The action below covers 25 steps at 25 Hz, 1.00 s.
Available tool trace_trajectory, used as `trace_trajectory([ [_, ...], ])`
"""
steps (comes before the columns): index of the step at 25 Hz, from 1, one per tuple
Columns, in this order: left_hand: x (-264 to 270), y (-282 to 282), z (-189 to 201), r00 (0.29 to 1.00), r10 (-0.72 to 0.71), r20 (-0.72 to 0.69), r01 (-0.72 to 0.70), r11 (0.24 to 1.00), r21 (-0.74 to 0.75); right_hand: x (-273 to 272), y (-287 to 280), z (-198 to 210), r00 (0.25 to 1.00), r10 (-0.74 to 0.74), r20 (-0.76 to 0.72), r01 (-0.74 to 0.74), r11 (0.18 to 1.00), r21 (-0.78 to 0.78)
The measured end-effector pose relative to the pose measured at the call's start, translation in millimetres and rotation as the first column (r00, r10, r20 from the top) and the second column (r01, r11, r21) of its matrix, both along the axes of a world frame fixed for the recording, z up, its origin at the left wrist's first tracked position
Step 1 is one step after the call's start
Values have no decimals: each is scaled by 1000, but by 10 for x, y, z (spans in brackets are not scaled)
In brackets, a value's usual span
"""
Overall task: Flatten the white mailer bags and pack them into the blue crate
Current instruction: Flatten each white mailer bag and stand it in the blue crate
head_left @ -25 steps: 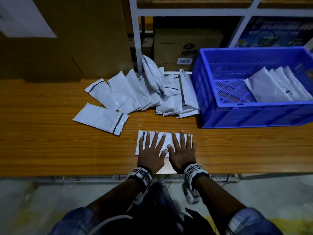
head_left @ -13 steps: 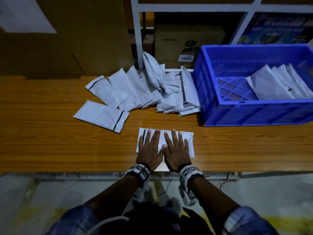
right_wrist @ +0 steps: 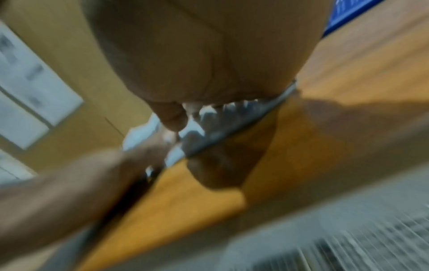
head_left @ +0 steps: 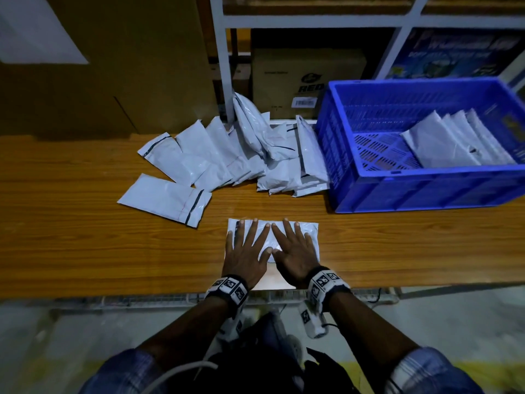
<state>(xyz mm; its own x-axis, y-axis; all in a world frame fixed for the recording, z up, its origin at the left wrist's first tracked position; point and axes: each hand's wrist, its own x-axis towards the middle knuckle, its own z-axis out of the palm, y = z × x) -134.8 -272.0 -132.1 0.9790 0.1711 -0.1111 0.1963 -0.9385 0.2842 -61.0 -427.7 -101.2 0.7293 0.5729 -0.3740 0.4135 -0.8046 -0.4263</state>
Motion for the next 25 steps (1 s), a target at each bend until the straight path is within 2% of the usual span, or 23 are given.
trace_trajectory([
  [3,26,13,-3,1000,14,-10,-14,1000,13,-31,-55,119,989,-72,129,59,993,105],
  [5,43,2,-8,1000,10,-10,-10,1000,12,-81,-56,113,973,-95,208,80,994,80],
  [10,23,5,-36,1000,4,7,-4,1000,26,-170,-4,-133,977,-75,200,85,996,-39],
  [20,49,3,-33,1000,0,-14,1,1000,17,-98,-2,-154,980,-55,191,69,996,-65],
  [25,2,168,53,983,-145,-115,146,989,-6,-113,-46,-152,982,-41,185,53,997,-60],
])
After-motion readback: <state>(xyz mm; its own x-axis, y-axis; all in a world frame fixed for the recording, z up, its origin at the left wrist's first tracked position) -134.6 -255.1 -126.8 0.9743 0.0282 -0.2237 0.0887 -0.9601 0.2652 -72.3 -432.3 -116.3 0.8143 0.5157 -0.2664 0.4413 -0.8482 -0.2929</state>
